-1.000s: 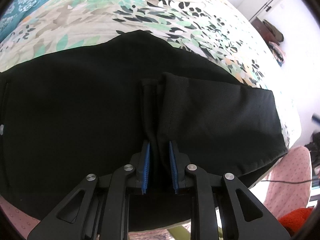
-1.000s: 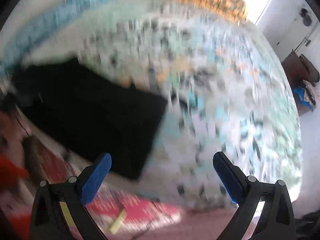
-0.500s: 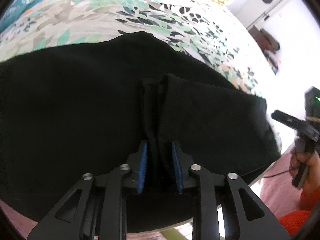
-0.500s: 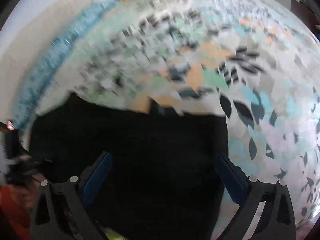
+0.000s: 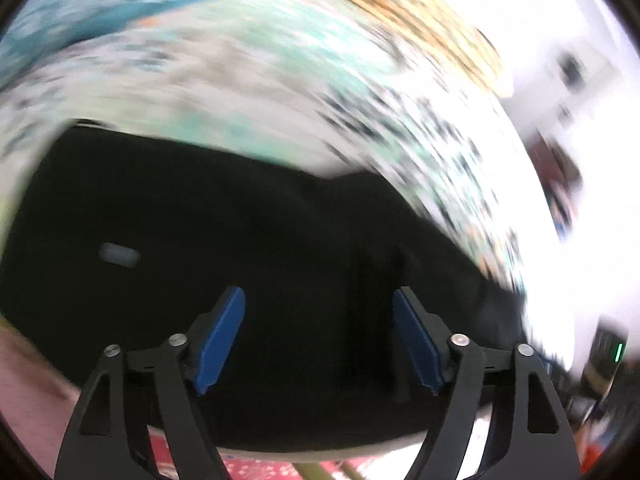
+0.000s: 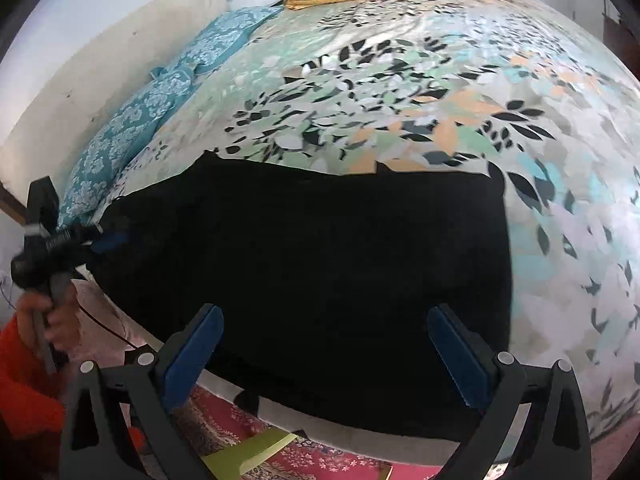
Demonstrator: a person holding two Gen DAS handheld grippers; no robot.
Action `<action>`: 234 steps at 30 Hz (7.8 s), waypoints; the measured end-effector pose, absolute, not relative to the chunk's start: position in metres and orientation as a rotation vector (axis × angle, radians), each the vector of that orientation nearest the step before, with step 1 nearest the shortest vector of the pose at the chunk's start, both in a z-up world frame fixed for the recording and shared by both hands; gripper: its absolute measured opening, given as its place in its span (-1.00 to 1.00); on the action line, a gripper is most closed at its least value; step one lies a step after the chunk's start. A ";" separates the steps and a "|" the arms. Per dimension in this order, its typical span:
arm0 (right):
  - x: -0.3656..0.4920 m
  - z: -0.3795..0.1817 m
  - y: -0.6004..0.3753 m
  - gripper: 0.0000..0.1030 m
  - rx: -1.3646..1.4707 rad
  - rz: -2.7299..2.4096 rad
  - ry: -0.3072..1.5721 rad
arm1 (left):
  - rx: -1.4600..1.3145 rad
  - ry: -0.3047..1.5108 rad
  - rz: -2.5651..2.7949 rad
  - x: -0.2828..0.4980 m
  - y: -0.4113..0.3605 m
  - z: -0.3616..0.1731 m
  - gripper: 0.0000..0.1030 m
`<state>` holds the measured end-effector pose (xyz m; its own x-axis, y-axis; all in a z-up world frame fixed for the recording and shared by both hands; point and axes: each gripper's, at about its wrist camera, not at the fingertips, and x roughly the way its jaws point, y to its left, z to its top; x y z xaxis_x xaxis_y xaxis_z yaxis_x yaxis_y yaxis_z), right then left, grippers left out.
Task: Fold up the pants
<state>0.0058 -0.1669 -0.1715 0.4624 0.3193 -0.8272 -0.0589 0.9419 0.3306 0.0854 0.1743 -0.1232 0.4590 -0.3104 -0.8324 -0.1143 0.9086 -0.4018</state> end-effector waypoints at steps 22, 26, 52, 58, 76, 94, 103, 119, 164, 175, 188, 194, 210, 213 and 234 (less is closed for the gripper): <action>0.011 -0.198 -0.166 0.97 0.276 0.223 1.135 | -0.435 1.257 0.108 0.132 0.312 -0.190 0.91; 0.012 -0.200 -0.164 0.98 0.266 0.217 1.135 | -0.473 1.239 0.056 0.128 0.312 -0.185 0.49; 0.010 -0.201 -0.160 0.99 0.244 0.208 1.137 | -0.413 1.210 0.108 0.122 0.296 -0.164 -0.52; 0.009 -0.197 -0.169 0.99 0.336 0.214 1.118 | -0.431 1.144 0.066 0.108 0.276 -0.110 -0.67; -0.019 -0.159 -0.235 0.99 0.611 0.159 0.909 | -0.182 1.264 -0.432 0.124 -0.022 -0.117 -0.53; 0.008 -0.156 -0.126 0.99 0.335 0.690 0.941 | -0.372 1.063 -0.292 0.104 0.116 -0.071 0.64; 0.039 -0.189 -0.095 0.94 0.221 0.807 1.076 | -0.454 1.159 -0.122 0.079 0.175 -0.150 0.46; 0.074 -0.239 -0.147 0.15 0.691 0.771 1.300 | -0.455 1.156 -0.081 0.089 0.170 -0.158 0.47; 0.003 -0.117 -0.276 -0.54 0.450 0.270 1.076 | 0.021 1.014 -0.432 0.039 0.035 -0.110 0.47; 0.079 -0.186 -0.266 -0.61 0.455 0.178 1.085 | 0.137 1.097 -0.500 0.021 -0.002 -0.137 0.54; -0.031 -0.172 -0.213 -0.57 0.209 0.306 1.313 | 0.182 1.160 -0.536 0.005 -0.004 -0.135 0.60; -0.040 -0.149 -0.230 -0.49 0.279 0.251 1.250 | 0.163 1.113 -0.497 0.007 0.005 -0.116 0.63; -0.039 -0.146 -0.223 0.77 0.347 0.186 1.163 | 0.238 1.082 -0.249 0.028 0.023 -0.107 0.74; -0.039 -0.146 -0.224 0.77 0.342 0.179 1.155 | 0.236 1.083 -0.244 0.030 0.024 -0.106 0.74; 0.031 -0.232 -0.294 0.99 0.799 0.458 1.228 | -0.327 1.365 -0.521 0.103 0.054 -0.182 0.91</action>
